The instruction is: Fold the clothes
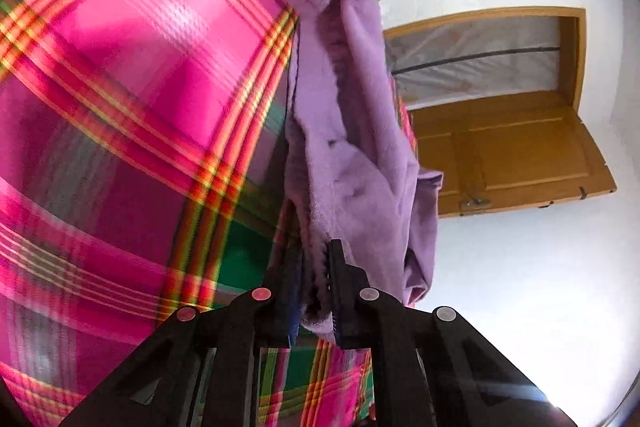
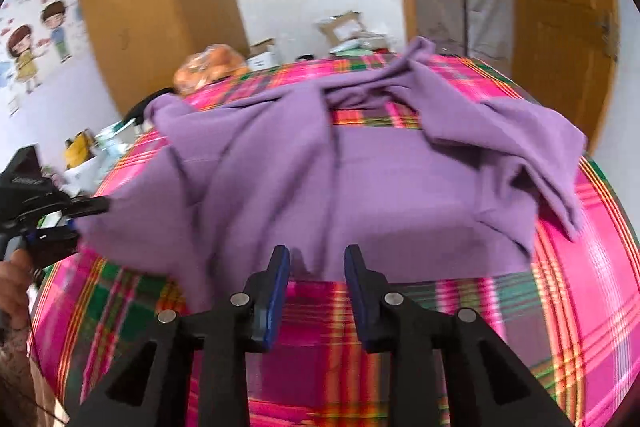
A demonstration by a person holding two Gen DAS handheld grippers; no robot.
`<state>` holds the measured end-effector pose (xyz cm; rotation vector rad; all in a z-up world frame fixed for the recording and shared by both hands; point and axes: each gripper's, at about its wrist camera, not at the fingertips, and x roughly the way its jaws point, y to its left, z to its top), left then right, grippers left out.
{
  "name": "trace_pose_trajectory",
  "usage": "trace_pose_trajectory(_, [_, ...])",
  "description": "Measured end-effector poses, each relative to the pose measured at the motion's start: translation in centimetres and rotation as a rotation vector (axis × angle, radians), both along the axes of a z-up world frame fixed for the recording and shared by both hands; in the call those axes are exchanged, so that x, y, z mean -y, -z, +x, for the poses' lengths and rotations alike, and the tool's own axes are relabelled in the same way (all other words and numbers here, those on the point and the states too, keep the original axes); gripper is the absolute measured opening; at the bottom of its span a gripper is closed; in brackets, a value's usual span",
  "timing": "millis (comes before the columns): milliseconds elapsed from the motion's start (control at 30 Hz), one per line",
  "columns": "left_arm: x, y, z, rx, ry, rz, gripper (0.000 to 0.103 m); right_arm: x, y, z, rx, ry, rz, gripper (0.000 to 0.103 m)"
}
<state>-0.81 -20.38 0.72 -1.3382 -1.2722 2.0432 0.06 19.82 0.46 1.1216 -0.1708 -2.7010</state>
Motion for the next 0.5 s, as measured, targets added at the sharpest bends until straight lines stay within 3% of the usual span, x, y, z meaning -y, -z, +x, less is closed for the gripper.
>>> trace_pose_trajectory(67, [0.9, -0.4, 0.2, -0.022, -0.029, -0.017, 0.012, -0.7, 0.4, -0.5, 0.026, 0.018, -0.035, 0.037])
trace_pose_trajectory(200, [2.4, -0.1, 0.4, -0.029, -0.048, -0.034, 0.012, -1.2, 0.8, -0.8, 0.053, 0.023, -0.082, 0.038])
trace_pose_trajectory(333, [3.2, 0.4, 0.3, -0.016, -0.068, -0.048, 0.012, -0.6, 0.8, -1.4, 0.063, 0.015, -0.075, 0.040])
trace_pose_trajectory(500, [3.7, 0.6, -0.3, -0.010, -0.133, -0.119, 0.008, 0.5, 1.2, -2.5, 0.091, -0.015, -0.065, 0.041])
